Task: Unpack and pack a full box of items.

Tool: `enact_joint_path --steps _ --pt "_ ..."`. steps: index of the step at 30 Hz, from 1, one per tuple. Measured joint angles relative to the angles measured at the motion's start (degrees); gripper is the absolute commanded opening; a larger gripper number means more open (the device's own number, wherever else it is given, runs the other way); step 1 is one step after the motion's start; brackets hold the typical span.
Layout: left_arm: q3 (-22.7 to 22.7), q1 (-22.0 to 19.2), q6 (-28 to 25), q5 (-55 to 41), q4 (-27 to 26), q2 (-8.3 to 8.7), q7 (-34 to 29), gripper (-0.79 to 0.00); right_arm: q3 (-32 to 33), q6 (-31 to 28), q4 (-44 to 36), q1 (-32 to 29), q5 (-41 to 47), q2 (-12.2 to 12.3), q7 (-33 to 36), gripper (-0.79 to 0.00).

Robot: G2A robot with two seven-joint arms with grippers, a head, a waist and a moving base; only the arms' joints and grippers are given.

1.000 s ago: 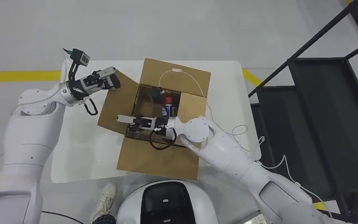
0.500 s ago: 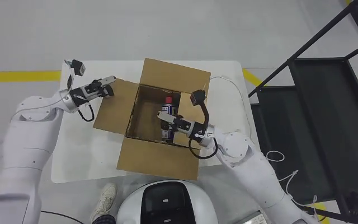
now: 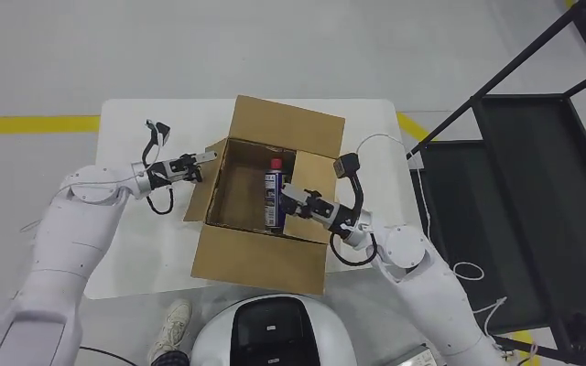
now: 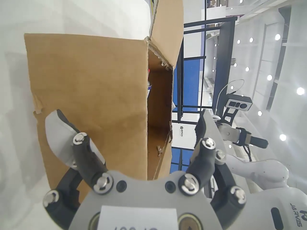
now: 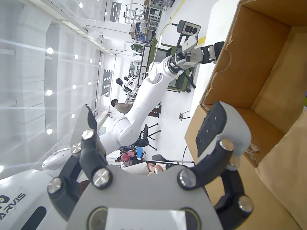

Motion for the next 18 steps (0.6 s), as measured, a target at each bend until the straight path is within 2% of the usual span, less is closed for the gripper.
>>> enact_joint_path --steps 3,7,9,13,18 --pt "0.17 -1.26 0.58 -0.35 0.74 -0.01 -3.56 0.0 0.06 -0.15 0.24 -0.2 0.0 0.06 0.13 0.0" --pt "-3.86 -3.93 0.04 -4.82 0.33 0.96 -6.88 0.0 0.74 -0.64 0.43 -0.62 0.13 0.21 0.5 0.0" --pt "-6.23 -4.73 -0.68 -6.18 -2.34 1.7 -8.42 0.0 1.42 -0.93 0.3 -1.12 0.11 0.34 0.5 0.0" --pt "-8.13 -4.57 0.23 -5.92 -8.26 2.54 -10.09 0.0 2.87 -1.8 0.16 -2.37 0.71 0.57 0.37 0.0" --pt "-5.95 -4.48 1.4 -6.53 -14.76 1.91 -9.34 0.0 5.15 -2.97 0.02 -4.4 0.51 0.96 0.1 0.0"
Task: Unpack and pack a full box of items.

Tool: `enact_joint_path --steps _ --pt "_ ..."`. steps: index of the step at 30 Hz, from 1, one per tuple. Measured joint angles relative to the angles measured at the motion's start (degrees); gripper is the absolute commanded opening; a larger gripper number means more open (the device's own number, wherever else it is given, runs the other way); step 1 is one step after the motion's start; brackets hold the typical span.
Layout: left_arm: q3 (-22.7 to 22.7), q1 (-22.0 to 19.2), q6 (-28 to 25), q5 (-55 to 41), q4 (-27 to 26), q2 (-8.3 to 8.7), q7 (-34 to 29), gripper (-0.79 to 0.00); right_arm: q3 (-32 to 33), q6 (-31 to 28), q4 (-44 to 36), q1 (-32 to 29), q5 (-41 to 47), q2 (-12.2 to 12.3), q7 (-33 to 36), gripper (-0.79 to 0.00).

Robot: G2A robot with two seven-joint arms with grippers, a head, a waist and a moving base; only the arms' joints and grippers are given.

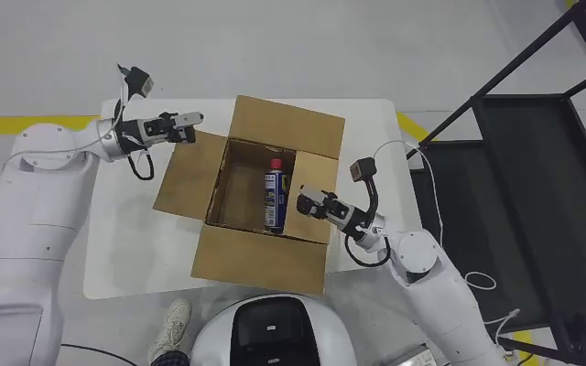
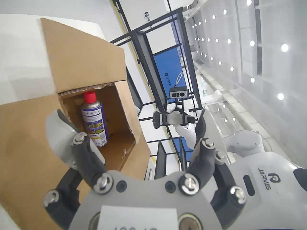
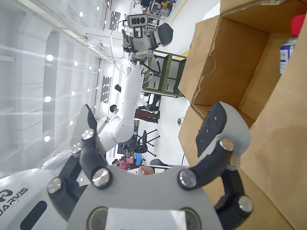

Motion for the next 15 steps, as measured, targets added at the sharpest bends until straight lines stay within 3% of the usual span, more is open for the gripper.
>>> enact_joint_path --steps 6,15 --pt "9.56 -1.57 1.16 1.15 -1.64 -3.0 2.01 0.0 3.01 -1.29 0.14 -2.68 0.57 0.44 -0.48 0.0" --pt "23.33 -5.84 -1.4 2.83 8.33 -9.69 11.73 0.0 4.85 -2.77 1.97 -4.3 1.51 0.75 -0.24 0.0"
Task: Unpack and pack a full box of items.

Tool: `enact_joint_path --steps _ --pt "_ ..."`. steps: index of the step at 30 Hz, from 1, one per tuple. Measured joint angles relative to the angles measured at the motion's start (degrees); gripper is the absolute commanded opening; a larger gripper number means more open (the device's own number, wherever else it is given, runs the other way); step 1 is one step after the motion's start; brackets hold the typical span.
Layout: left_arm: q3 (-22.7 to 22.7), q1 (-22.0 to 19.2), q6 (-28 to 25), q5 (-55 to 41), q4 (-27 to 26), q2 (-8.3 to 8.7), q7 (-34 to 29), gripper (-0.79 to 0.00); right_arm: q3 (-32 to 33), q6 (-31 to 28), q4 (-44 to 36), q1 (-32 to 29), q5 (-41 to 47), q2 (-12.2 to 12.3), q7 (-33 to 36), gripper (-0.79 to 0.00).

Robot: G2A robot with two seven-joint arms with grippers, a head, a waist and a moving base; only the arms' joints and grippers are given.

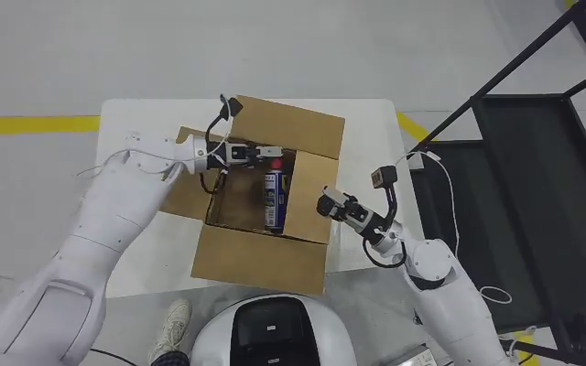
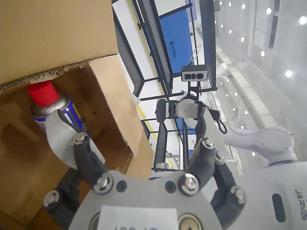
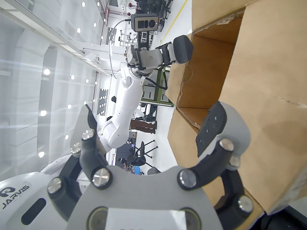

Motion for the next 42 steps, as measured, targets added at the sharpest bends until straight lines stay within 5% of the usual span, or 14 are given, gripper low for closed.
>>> enact_joint_path --steps 4,17,26,36,42 --pt "2.45 -1.76 -2.38 0.19 3.35 -1.87 0.85 0.0 -0.23 0.12 0.75 0.31 -0.46 0.04 0.4 0.0" --pt "3.48 -0.66 0.58 2.26 0.22 -2.31 2.24 0.0 0.03 1.24 -0.35 -0.28 -0.03 0.09 -0.24 0.0" --pt "9.53 -0.9 2.94 5.45 2.04 -6.4 5.18 0.0 2.08 1.43 -3.91 -3.77 0.61 0.57 1.19 0.0" --pt "7.52 -2.32 -8.76 -5.54 4.87 -9.11 -0.49 0.0 -0.83 2.73 -5.86 -4.24 -0.07 0.8 6.2 0.0" --pt "8.24 -3.03 -8.66 -8.26 5.48 -10.73 -3.33 0.0 -2.98 3.71 -8.71 -4.65 0.38 1.04 10.6 0.0"
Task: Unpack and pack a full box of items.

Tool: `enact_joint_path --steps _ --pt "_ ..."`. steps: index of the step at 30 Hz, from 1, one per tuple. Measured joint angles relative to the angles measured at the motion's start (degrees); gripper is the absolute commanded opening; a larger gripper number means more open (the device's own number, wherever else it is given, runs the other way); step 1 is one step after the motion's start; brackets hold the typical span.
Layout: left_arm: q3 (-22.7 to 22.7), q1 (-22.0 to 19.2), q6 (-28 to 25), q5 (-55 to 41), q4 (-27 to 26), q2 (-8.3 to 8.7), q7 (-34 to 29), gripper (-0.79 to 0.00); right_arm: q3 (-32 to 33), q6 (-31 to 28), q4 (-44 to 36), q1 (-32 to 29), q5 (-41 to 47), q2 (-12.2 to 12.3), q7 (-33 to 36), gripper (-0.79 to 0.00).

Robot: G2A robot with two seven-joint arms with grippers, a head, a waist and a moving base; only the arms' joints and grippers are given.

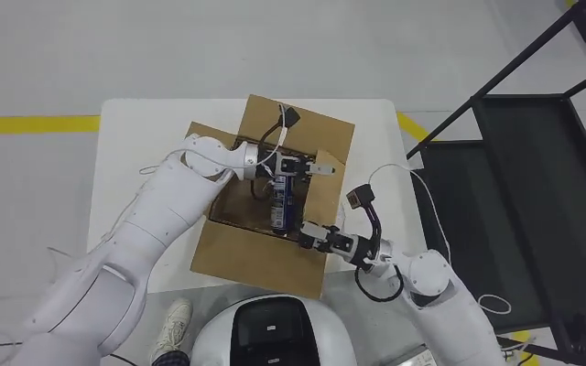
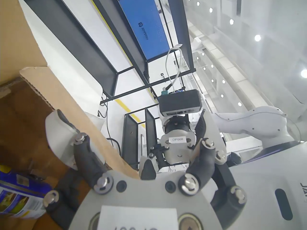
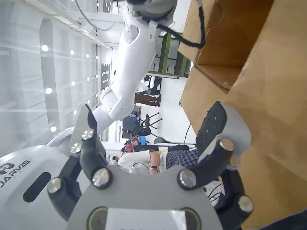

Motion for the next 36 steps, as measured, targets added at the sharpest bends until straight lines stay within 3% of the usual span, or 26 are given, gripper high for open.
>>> enact_joint_path --steps 8,15,20,26,32,36 --pt "1.13 -0.86 -0.82 -5.24 2.1 -3.08 -1.87 0.0 -0.8 2.46 -1.2 -1.35 1.09 0.57 5.2 0.0" --pt "0.95 -1.86 -2.74 -9.26 5.3 -4.99 -6.72 0.0 3.75 2.94 -2.62 -5.3 -2.61 1.01 -3.43 0.0" --pt "-0.78 -2.46 -4.42 -7.26 7.96 -4.59 -5.14 0.0 9.06 1.35 -5.09 -10.5 -3.78 1.37 -8.58 0.0" --pt "-5.47 -0.3 -4.78 -5.95 5.27 -1.31 -4.77 0.0 13.86 -0.34 -6.6 -15.87 -6.83 1.38 -16.45 0.0" --pt "-13.71 5.0 -4.65 -3.81 -1.72 4.09 -4.9 0.0 14.92 1.71 -4.39 -15.4 -11.6 1.16 -23.55 0.0" --pt "-20.42 10.52 -3.12 -1.13 -9.14 7.81 -6.42 0.0 13.44 5.5 -1.44 -13.41 -15.54 0.98 -26.22 0.0"
